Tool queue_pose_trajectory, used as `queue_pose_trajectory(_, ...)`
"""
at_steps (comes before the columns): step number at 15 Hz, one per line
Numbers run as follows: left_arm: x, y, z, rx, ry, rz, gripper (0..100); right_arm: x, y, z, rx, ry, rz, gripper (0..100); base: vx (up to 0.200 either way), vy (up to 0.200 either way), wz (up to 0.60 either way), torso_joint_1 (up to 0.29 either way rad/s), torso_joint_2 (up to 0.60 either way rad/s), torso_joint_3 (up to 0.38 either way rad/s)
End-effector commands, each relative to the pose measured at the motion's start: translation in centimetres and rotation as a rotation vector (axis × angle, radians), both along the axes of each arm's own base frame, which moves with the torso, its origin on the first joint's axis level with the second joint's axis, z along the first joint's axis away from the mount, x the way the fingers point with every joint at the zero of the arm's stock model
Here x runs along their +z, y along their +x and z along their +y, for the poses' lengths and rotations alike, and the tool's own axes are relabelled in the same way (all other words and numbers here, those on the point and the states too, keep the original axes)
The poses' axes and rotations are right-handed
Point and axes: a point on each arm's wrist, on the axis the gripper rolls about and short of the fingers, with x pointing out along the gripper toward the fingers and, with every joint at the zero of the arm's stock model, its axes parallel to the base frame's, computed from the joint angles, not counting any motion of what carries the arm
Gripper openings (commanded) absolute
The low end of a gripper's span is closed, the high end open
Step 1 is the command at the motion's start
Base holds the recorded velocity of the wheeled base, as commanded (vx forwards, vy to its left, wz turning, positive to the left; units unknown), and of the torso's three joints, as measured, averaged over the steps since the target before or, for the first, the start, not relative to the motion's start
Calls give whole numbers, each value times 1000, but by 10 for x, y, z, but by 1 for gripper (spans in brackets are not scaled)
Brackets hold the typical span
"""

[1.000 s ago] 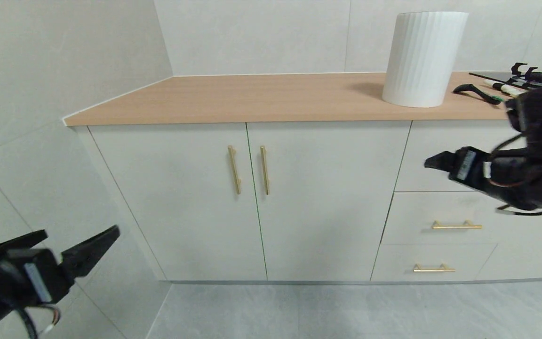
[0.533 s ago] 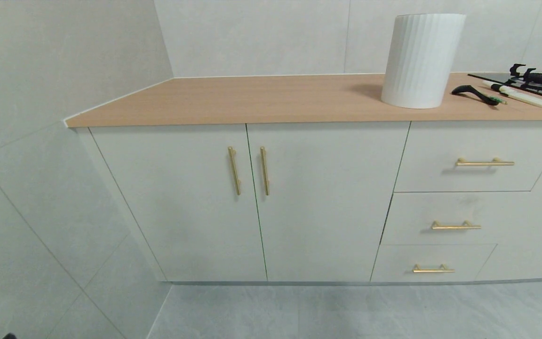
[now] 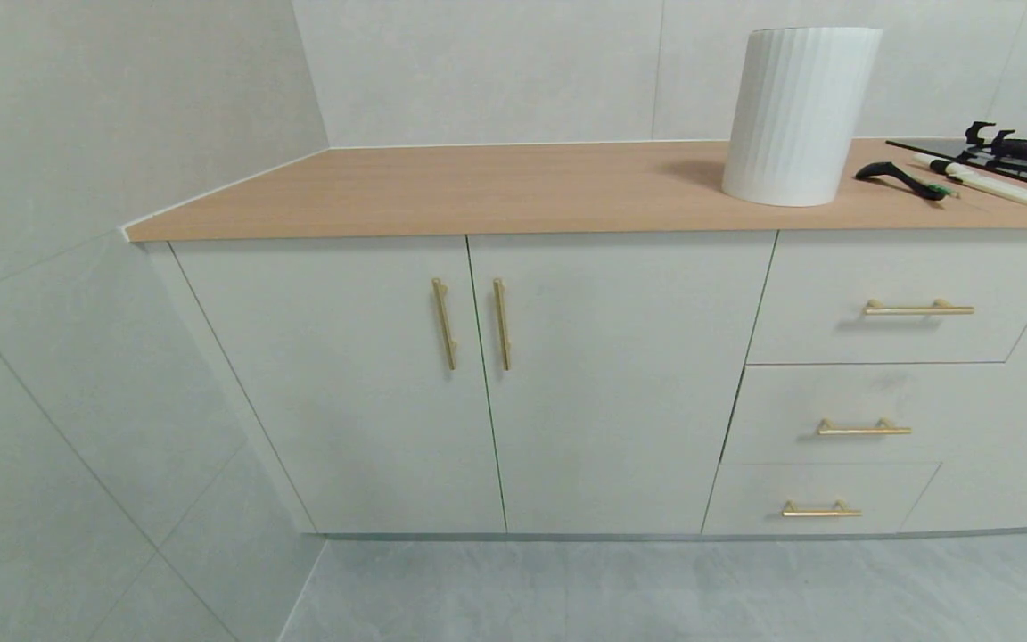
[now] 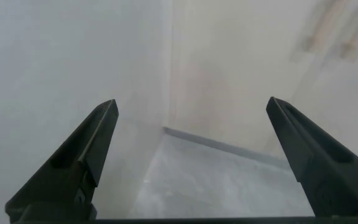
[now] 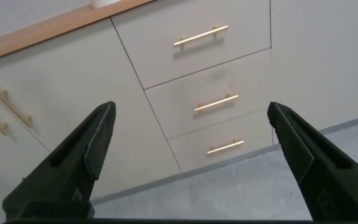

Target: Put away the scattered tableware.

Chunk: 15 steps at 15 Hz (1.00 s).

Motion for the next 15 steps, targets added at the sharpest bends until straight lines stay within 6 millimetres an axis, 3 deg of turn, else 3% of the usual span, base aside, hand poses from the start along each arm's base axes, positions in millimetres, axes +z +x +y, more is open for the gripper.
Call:
queue_pose_trajectory(1,-16,-7,-3,66,18,-39,100,-17,-9,0,-20,4,-43,100,0,0,0,0,0,0)
queue_pose_trajectory(2,-30,-1,-3,79,31,9,100,-31,-12,1,-53,3,-48,100,0,0,0,0,0,0)
queue_pose_trajectory(4,-32,0,-2,82,30,8,100,-33,-13,2,-57,3,-46,100,0,0,0,0,0,0)
queue_pose_trajectory(5,-32,3,-5,-58,82,-14,100,-53,-11,3,-30,-10,-4,100,0,0,0,0,0,0)
queue_pose_trajectory(8,-33,4,-10,-289,104,-21,100,-85,1,3,-28,-66,121,100,0,0,0,0,0,0)
queue_pose_trajectory(15,-37,6,-11,-327,141,-5,100,-83,4,4,-33,-330,94,100,0,0,0,0,0,0)
